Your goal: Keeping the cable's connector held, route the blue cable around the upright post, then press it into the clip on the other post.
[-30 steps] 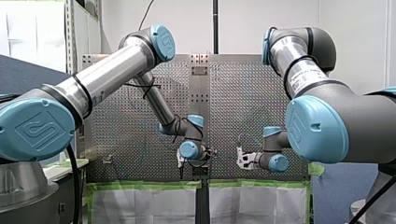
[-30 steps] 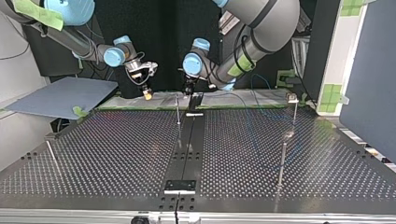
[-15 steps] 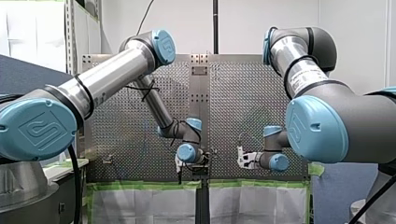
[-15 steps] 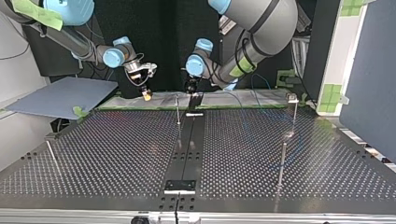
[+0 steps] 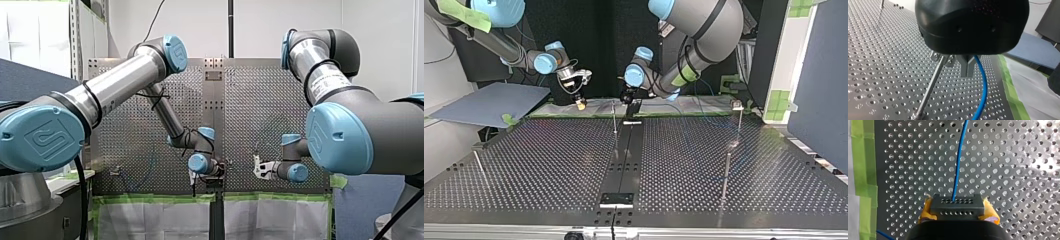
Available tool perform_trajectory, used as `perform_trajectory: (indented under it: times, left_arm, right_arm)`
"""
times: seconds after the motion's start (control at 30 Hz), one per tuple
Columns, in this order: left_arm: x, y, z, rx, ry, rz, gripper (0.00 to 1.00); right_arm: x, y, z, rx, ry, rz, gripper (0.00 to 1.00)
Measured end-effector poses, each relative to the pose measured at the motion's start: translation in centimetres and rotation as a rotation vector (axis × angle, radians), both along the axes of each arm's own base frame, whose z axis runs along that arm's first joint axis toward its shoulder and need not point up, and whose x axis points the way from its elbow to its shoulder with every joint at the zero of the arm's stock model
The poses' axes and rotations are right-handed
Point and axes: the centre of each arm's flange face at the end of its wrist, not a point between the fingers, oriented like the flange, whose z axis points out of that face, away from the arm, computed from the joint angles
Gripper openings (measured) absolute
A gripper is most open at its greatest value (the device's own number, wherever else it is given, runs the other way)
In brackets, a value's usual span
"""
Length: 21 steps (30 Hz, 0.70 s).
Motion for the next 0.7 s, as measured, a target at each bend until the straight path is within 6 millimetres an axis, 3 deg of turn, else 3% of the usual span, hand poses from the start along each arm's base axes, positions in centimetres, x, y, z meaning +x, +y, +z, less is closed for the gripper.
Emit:
perform_trajectory:
  times: [0.7]
  left_arm:
    - [2.9,-1.5,2.4,-0.145,0.003,-0.023,0.00]
  right_arm:
    - [0.7,-1.5,1.1,-0.016,-0.105,-0.007,0.00]
